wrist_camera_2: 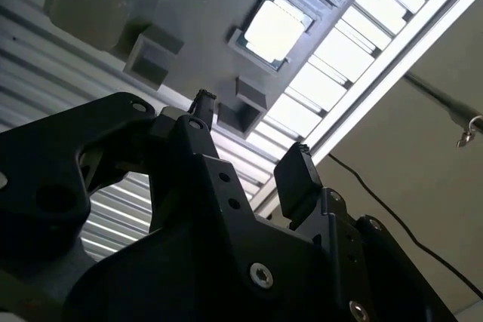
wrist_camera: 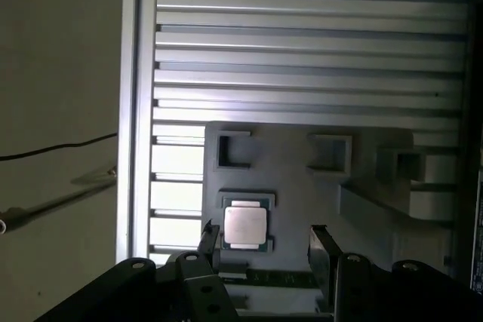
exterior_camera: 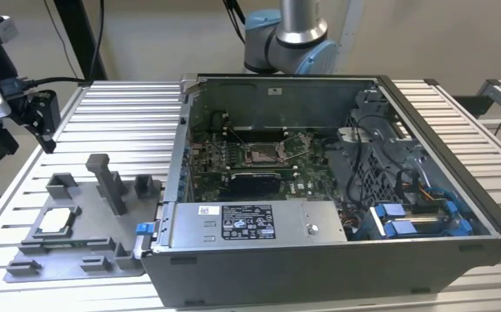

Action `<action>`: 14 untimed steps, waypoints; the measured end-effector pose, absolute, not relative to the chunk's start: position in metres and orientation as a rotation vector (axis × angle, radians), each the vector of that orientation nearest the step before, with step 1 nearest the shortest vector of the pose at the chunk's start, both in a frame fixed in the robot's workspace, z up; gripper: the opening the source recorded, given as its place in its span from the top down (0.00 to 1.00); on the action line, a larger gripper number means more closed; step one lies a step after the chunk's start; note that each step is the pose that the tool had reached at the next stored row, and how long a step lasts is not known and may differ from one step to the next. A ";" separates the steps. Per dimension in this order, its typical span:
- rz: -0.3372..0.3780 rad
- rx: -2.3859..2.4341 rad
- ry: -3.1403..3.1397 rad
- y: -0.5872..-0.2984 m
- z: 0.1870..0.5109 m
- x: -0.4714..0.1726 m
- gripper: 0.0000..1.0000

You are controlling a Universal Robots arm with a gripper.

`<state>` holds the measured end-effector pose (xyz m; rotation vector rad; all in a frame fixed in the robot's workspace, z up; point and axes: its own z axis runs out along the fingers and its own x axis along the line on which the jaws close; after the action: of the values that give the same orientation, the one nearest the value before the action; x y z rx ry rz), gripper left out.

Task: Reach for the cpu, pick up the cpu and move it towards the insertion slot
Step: 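Reach for the cpu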

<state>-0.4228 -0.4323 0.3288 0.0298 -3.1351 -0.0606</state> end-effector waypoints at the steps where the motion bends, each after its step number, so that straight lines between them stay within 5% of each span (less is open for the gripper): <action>1: -0.061 0.030 -3.135 -0.432 0.328 -0.423 1.00; 14: -0.061 0.030 -3.136 -0.432 0.316 -0.423 1.00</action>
<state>-0.4228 -0.4323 0.3164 0.0299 -3.1364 -0.0606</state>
